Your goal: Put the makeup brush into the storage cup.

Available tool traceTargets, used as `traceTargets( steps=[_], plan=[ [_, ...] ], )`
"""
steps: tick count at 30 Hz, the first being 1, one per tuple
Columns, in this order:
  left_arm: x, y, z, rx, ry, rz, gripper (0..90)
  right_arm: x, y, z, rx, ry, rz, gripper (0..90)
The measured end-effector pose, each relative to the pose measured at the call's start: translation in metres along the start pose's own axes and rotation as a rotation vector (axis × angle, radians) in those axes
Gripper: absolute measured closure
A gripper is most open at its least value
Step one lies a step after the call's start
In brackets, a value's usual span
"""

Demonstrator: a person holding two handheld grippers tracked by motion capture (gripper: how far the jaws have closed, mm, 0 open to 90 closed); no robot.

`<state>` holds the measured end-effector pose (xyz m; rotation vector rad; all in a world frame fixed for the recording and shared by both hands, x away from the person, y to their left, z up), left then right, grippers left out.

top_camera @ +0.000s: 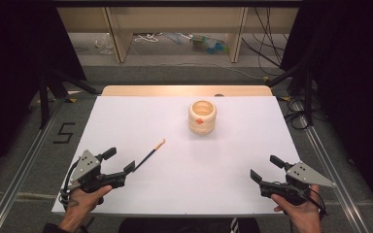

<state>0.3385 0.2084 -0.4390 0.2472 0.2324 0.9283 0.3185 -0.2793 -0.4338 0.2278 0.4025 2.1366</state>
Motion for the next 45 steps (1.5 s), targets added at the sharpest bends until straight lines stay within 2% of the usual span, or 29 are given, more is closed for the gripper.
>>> traceTargets(
  steps=[13,15,21,22,23,26,30,32,33,37,41,42,43,45],
  plan=[
    [-0.001,-0.001,0.0,0.002,-0.003,-0.006,15.7,0.001,0.0,0.0,0.001,0.001,0.007,15.6],
    [-0.001,-0.002,0.001,0.002,0.0,-0.016,15.7,0.001,-0.002,0.0,-0.014,-0.003,0.007,15.6],
    [-0.005,-0.006,0.003,0.03,0.01,-0.047,15.7,0.001,-0.001,-0.001,0.01,0.003,0.009,15.6],
    [-0.005,-0.007,0.004,0.045,0.019,-0.046,15.7,0.001,-0.002,-0.001,-0.005,0.001,0.007,15.6],
    [-0.005,-0.008,0.005,0.055,0.023,-0.047,15.7,0.001,-0.002,-0.001,0.004,-0.002,0.004,15.6],
    [-0.006,-0.012,0.011,0.081,0.021,-0.059,15.7,0.001,-0.001,-0.001,0.021,-0.005,0.01,15.7],
    [-0.007,-0.015,0.017,0.127,0.002,-0.059,15.7,0.002,-0.003,0.0,-0.005,-0.003,0.012,15.7],
    [-0.007,-0.019,0.019,0.149,0.013,-0.057,15.7,0.002,-0.002,0.0,0.006,0.001,0.019,15.7],
    [-0.006,-0.02,0.02,0.157,-0.002,-0.053,15.7,0.002,-0.002,-0.001,0.014,-0.001,0.016,15.7],
    [-0.006,-0.027,0.024,0.215,-0.014,-0.036,15.7,0.003,-0.002,-0.001,0.015,-0.005,0.022,15.8],
    [-0.007,-0.034,0.028,0.265,-0.042,-0.048,15.7,0.003,-0.002,-0.001,0.013,-0.005,0.024,15.8],
    [-0.007,-0.034,0.028,0.265,-0.042,-0.048,15.7,0.004,-0.001,-0.001,0.032,-0.023,0.031,15.8],
    [-0.006,-0.039,0.03,0.301,-0.058,-0.061,15.7,0.005,-0.001,-0.001,0.037,-0.031,0.035,15.8],
    [-0.006,-0.043,0.031,0.338,-0.06,-0.066,15.7,0.005,-0.003,-0.001,0.019,-0.028,0.036,15.8]
  ],
)
Point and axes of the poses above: each handheld gripper's, and its own axes: y roughly backward along the jaws, z roughly out of its top, x roughly to its left, the point moved 3 cm from there along -y, roughly forward along the jaws, and after that the axes turned 5 degrees about x, right-handed, at the moved point
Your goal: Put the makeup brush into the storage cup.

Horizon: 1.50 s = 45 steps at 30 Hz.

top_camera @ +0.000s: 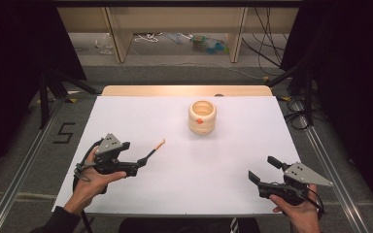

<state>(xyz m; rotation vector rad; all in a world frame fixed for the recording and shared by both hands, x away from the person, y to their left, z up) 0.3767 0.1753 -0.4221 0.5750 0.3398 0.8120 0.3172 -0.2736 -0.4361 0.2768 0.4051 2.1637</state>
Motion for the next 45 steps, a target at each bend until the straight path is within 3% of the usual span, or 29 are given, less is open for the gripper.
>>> traceTargets(
  steps=[5,6,9,11,16,19,23,28,30,38,45],
  plan=[
    [0.006,-0.011,0.006,0.126,-0.074,0.02,16.2,0.0,0.0,0.0,0.004,0.01,0.001,15.9],
    [0.007,-0.013,0.007,0.164,-0.085,0.018,16.2,0.0,0.0,0.0,0.009,0.01,-0.001,15.9],
    [0.011,-0.022,0.009,0.218,-0.098,0.028,17.7,0.0,0.0,0.0,0.006,0.007,-0.003,15.8],
    [0.011,-0.028,0.01,0.229,-0.064,0.032,18.6,0.0,0.0,0.0,0.006,0.007,-0.002,15.9],
    [0.013,-0.038,0.013,0.282,-0.051,0.032,20.4,0.0,-0.001,0.0,0.007,0.009,0.001,15.8],
    [0.016,-0.042,0.014,0.316,-0.071,0.029,20.3,0.001,-0.001,-0.001,0.012,0.008,0.006,15.9],
    [0.019,-0.048,0.015,0.337,-0.06,0.029,21.8,0.001,-0.001,0.0,0.012,0.01,0.007,15.9],
    [0.022,-0.056,0.015,0.378,-0.088,0.031,23.3,0.001,-0.001,0.0,0.014,0.01,0.01,16.0],
    [0.022,-0.059,0.015,0.397,-0.079,0.036,23.4,0.001,-0.001,0.0,0.015,0.011,0.01,16.0],
    [0.021,-0.07,0.02,0.481,-0.112,0.044,23.6,0.003,-0.002,-0.001,0.01,0.006,0.032,16.0],
    [0.023,-0.081,0.022,0.521,-0.109,0.052,24.9,0.002,-0.002,-0.001,0.017,0.015,0.024,16.0]
  ],
)
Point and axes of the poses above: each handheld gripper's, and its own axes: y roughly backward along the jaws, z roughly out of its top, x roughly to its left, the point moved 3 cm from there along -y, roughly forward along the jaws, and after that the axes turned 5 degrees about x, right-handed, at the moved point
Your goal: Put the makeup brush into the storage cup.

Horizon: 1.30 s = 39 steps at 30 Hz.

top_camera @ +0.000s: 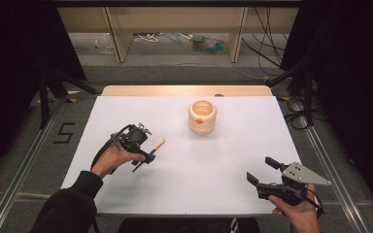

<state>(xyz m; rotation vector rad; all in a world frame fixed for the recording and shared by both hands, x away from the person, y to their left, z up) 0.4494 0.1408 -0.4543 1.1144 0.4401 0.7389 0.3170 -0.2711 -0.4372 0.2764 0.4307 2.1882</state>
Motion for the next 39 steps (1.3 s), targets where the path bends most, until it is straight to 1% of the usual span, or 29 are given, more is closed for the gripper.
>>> traceTargets(
  steps=[2,3,4,5,7,8,9,11,13,14,15,16,17,18,19,21,22,23,24,25,26,27,28,30,31,32,34,37,39],
  plan=[
    [0.001,-0.002,0.001,0.011,0.003,-0.002,24.5,0.0,0.0,0.0,0.0,0.0,0.001,16.0],
    [0.002,-0.002,0.002,0.021,-0.003,-0.003,24.5,0.0,0.0,0.0,0.007,0.001,0.001,16.1],
    [0.002,-0.004,0.002,0.021,0.006,-0.005,24.5,0.0,0.0,0.0,0.006,0.0,-0.001,16.1],
    [0.003,-0.004,0.003,0.028,0.002,-0.005,24.7,0.0,0.002,0.0,0.03,0.002,-0.001,16.1],
    [0.004,-0.006,0.004,0.037,0.006,-0.003,25.1,0.0,0.002,0.0,0.034,-0.003,0.003,16.1],
    [0.005,-0.007,0.004,0.049,0.006,-0.004,25.1,0.0,0.002,0.0,0.034,-0.002,0.003,16.1],
    [0.005,-0.009,0.004,0.057,0.021,-0.01,24.8,0.0,0.002,0.0,0.034,-0.002,0.004,16.1],
    [0.009,-0.01,0.005,0.1,-0.003,-0.012,24.4,0.0,0.002,0.0,0.028,0.003,0.002,16.1],
    [0.008,-0.012,0.007,0.092,0.005,-0.009,24.5,0.0,0.002,0.0,0.031,-0.004,0.005,16.1],
    [0.009,-0.013,0.008,0.106,-0.007,-0.01,24.6,0.0,0.0,0.0,0.007,-0.009,0.001,16.1],
    [0.009,-0.014,0.008,0.119,-0.019,-0.011,24.5,0.0,0.002,0.0,0.032,-0.003,0.005,16.1],
    [0.007,-0.016,0.009,0.111,0.001,-0.014,24.6,0.0,0.002,0.0,0.033,-0.003,0.005,16.1],
    [0.007,-0.017,0.009,0.111,0.001,-0.012,24.7,0.001,0.0,0.0,0.006,-0.01,0.005,16.1],
    [0.007,-0.018,0.01,0.122,-0.002,-0.016,24.8,0.001,-0.001,0.0,0.005,-0.012,0.014,16.1],
    [0.008,-0.019,0.01,0.135,-0.007,-0.024,24.9,0.001,-0.001,0.0,0.005,-0.009,0.007,16.1],
    [0.008,-0.022,0.01,0.13,0.015,-0.021,25.2,0.001,-0.001,0.0,0.005,-0.012,0.017,16.1],
    [0.01,-0.023,0.01,0.14,0.0,-0.018,25.3,0.001,-0.001,0.0,0.007,-0.011,0.01,16.1],
    [0.011,-0.023,0.01,0.152,0.001,-0.02,25.5,0.0,-0.001,0.0,0.004,-0.003,0.007,16.1],
    [0.011,-0.025,0.011,0.142,0.008,-0.02,25.9,0.0,-0.001,0.0,0.004,-0.004,0.007,16.1],
    [0.011,-0.026,0.011,0.143,0.018,-0.021,26.3,0.001,-0.001,0.0,0.009,-0.012,0.012,16.1],
    [0.011,-0.027,0.011,0.156,0.016,-0.023,26.8,0.001,-0.001,0.0,0.008,-0.011,0.012,16.1],
    [0.013,-0.027,0.011,0.17,-0.002,-0.025,27.0,0.001,0.0,0.0,0.025,-0.011,0.014,16.1],
    [0.012,-0.029,0.011,0.162,0.016,-0.029,27.2,0.001,0.0,0.0,0.025,-0.013,0.014,16.1],
    [0.012,-0.031,0.011,0.165,0.022,-0.02,28.9,0.001,-0.001,0.0,0.009,-0.011,0.013,16.1],
    [0.012,-0.031,0.011,0.172,0.022,-0.023,28.9,0.001,-0.001,0.0,0.011,-0.011,0.014,16.1],
    [0.013,-0.032,0.011,0.182,0.01,-0.023,29.4,0.002,-0.001,0.0,0.009,-0.013,0.017,16.1],
    [0.012,-0.034,0.011,0.184,0.025,-0.028,32.4,0.002,-0.001,0.0,0.009,-0.013,0.018,16.1],
    [0.013,-0.036,0.012,0.196,0.01,-0.027,35.5,0.002,-0.001,0.0,0.009,-0.012,0.016,16.1],
    [0.012,-0.037,0.012,0.201,0.01,-0.032,37.4,0.002,-0.001,0.0,0.009,-0.012,0.017,16.1]
  ],
)
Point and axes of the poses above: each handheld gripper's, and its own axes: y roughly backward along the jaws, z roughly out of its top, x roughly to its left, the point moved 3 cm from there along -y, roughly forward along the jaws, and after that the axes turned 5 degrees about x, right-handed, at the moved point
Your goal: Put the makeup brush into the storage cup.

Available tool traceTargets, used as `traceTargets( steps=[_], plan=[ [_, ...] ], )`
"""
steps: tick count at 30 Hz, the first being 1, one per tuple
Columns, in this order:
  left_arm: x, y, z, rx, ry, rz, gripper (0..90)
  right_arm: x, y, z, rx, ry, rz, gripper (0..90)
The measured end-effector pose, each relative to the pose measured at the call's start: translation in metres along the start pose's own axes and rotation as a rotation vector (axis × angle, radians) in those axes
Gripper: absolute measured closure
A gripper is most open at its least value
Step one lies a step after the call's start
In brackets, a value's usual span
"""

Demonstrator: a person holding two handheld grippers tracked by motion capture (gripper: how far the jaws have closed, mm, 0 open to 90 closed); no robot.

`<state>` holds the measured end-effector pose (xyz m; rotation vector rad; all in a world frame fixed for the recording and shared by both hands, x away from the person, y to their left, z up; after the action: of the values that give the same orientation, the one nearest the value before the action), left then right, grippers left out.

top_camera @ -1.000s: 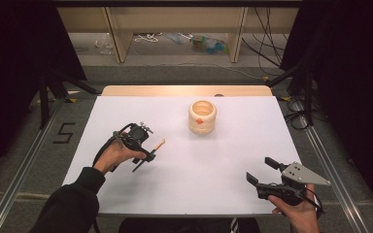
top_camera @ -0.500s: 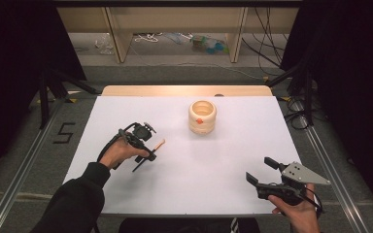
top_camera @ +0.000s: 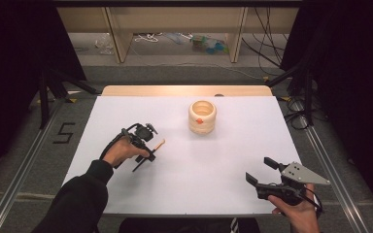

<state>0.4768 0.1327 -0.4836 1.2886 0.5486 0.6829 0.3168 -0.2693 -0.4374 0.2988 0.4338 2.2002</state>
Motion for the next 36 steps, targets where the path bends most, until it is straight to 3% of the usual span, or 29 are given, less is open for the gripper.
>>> traceTargets(
  steps=[5,7,9,15,17,19,21,22,27,31,32,33,34,36],
  plan=[
    [-0.0008,-0.0006,0.0002,0.022,-0.026,-0.008,45.7,0.0003,-0.0002,0.0,0.0,0.002,0.004,16.1],
    [-0.0017,-0.0015,0.001,0.008,-0.01,-0.013,47.1,0.0004,-0.0003,0.0,0.0,0.002,0.005,16.1],
    [-0.0004,-0.0012,0.0007,0.019,-0.019,-0.019,50.2,0.0002,-0.0005,0.0,-0.003,0.007,0.003,16.2],
    [0.0006,-0.0026,0.0008,0.029,-0.004,-0.04,56.0,0.0002,-0.0005,0.0,-0.002,0.005,0.004,16.2],
    [-0.0022,-0.0038,0.0005,0.034,0.036,-0.052,56.7,0.0005,-0.0003,0.0,0.0,0.001,0.006,16.2],
    [0.0013,-0.0049,0.0013,0.048,-0.008,-0.046,58.4,0.0005,-0.0003,0.0,0.0,0.001,0.007,16.3],
    [0.0012,-0.0059,0.0014,0.052,-0.003,-0.045,59.9,0.0004,-0.0001,0.0001,0.001,0.001,0.004,16.4],
    [-0.0013,-0.006,0.0013,0.051,0.037,-0.056,60.7,0.0001,-0.0004,0.0,-0.003,0.008,0.002,16.4],
    [-0.0003,-0.0061,0.0016,0.058,0.047,-0.057,63.3,0.0002,-0.0002,0.0,-0.003,0.008,0.006,16.4],
    [-0.0002,-0.0069,0.0039,0.072,0.037,-0.041,67.1,0.0007,-0.0007,0.0,-0.003,0.005,0.009,16.5],
    [0.0008,-0.0069,0.0045,0.074,0.017,-0.034,67.9,0.001,-0.0005,0.0001,-0.004,0.005,0.012,16.5],
    [-0.0008,-0.0062,0.0048,0.088,0.027,-0.038,68.3,0.0007,-0.0003,0.0002,-0.004,0.007,0.009,16.5],
    [0.001,-0.0057,0.0054,0.098,-0.004,-0.027,69.1,0.0006,-0.0002,0.0002,-0.005,0.007,0.011,16.5],
    [-0.0008,-0.006,0.0052,0.102,0.012,-0.034,70.8,0.0006,-0.0002,0.0002,-0.005,0.007,0.011,16.5]
  ],
)
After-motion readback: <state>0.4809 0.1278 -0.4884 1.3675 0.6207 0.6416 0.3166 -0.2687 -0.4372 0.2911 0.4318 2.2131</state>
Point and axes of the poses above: each handheld gripper's, and its own axes: y roughly backward along the jaws, z roughly out of its top, x roughly to its left, the point moved 3 cm from there along -y, roughly forward along the jaws, and after that the axes turned 5 degrees about x, right-handed, at the moved point
